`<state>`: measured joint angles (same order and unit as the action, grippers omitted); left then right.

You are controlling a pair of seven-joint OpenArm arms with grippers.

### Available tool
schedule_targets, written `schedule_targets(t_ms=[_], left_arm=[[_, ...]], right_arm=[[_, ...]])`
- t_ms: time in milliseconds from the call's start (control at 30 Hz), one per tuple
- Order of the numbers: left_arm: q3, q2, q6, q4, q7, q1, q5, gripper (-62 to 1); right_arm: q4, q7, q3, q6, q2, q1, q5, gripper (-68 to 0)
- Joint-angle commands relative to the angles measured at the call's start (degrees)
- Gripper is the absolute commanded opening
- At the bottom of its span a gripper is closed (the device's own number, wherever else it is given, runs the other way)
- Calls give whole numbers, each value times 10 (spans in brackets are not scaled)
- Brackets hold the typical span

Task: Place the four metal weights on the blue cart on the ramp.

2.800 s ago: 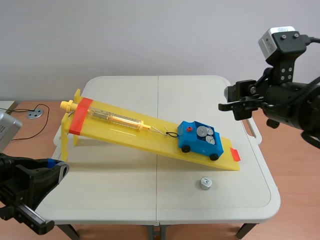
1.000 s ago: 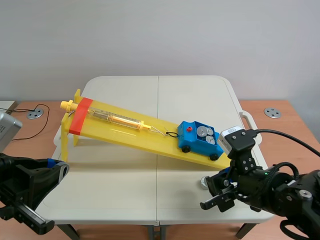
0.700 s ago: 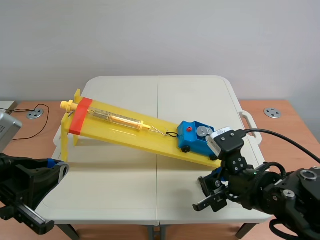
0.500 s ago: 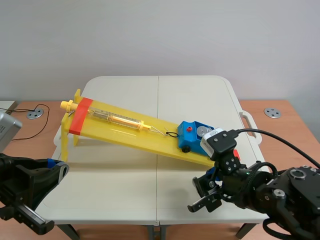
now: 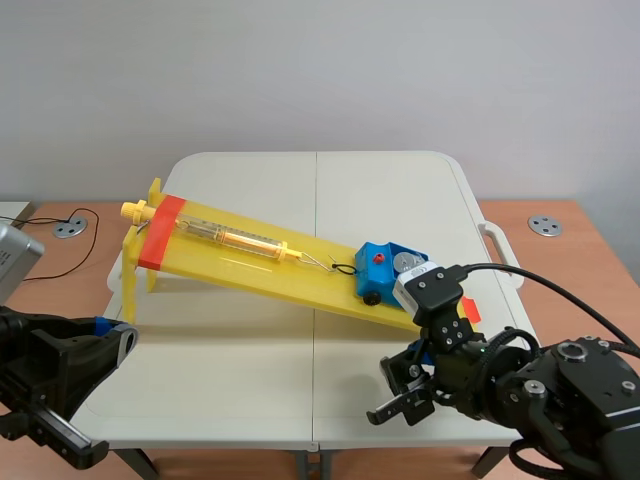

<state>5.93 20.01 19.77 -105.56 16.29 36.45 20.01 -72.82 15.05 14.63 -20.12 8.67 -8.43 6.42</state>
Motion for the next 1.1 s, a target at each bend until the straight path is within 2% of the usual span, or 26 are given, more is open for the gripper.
schedule_targets(t_ms=[0,300,533,633,800,933,1067], left_arm=[[8,-14,14,-38,-57,-5,43,-573],[8,-14,14,-38,-57,-5,43,-573],[8,-14,14,-38,-57,-5,43,-573],[8,-14,14,-38,-57,-5,43,-573],[8,-14,14,-38,-57,-5,43,-573],[8,-14,14,-38,-57,-5,43,-573],[8,-14,14,-38,-57,-5,42,-573]], right_arm=[[-5,-83,-10,13,-7,48,12,-431],[13,-88,-10,13,-7,48,12,-469],[13,-71,-10,13,-7,48,2,-589],[13,-62,-10,28,-4,48,-1,-661],[12,-54,-11,28,5,48,-3,-669],[-23,-52,-13,28,26,36,33,-669],[-101,-33,-42,28,47,5,61,-669]])
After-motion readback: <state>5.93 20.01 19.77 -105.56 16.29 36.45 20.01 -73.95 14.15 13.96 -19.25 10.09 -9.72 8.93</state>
